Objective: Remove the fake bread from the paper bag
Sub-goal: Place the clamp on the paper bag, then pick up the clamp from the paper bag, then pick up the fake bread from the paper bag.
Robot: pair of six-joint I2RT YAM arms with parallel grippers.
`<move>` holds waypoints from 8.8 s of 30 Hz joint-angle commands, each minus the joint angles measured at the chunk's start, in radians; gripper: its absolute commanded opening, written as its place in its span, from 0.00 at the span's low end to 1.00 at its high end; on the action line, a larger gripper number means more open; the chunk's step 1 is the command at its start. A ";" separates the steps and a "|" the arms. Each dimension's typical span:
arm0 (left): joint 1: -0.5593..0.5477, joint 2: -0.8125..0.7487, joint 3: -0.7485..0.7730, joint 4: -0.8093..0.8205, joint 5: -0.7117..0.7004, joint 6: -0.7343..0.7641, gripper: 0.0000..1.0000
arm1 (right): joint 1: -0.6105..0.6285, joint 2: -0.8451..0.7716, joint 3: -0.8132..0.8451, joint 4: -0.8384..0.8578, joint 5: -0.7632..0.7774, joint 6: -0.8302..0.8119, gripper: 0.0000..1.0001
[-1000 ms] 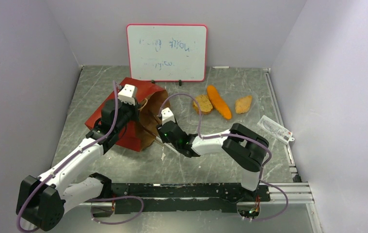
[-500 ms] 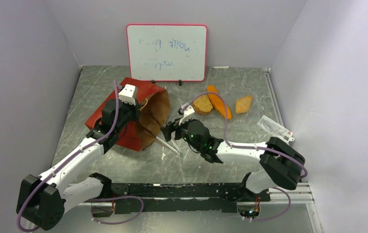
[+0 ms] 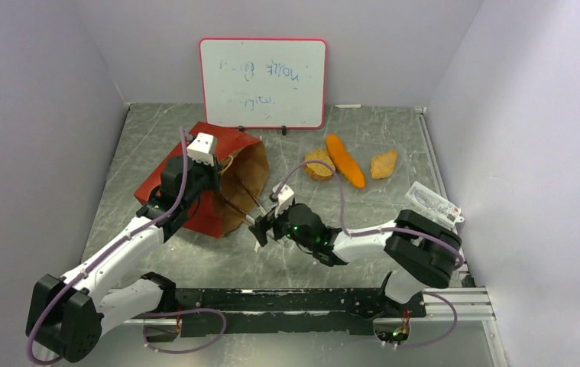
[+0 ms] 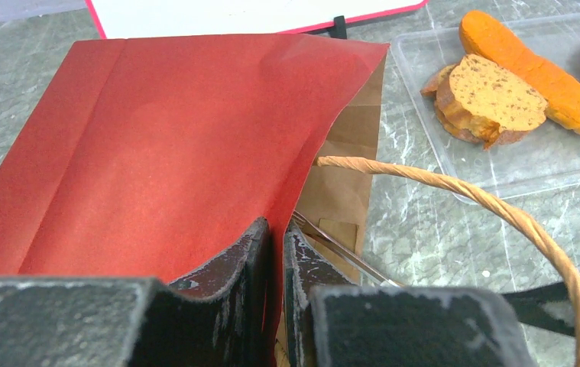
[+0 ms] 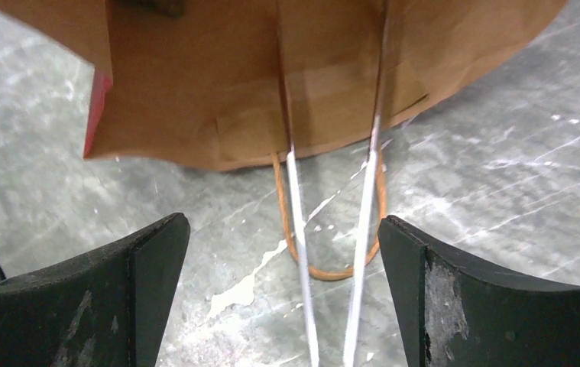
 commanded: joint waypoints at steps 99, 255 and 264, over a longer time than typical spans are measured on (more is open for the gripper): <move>-0.019 -0.013 0.020 -0.019 0.061 0.021 0.07 | 0.018 0.303 0.433 -0.351 0.186 -0.077 0.40; -0.007 -0.017 0.093 -0.221 -0.236 -0.149 0.07 | -0.098 -0.040 0.328 -0.604 0.026 -0.017 0.00; 0.016 0.028 0.131 -0.254 -0.291 -0.186 0.07 | -0.098 -0.206 0.328 -0.734 0.124 0.003 0.00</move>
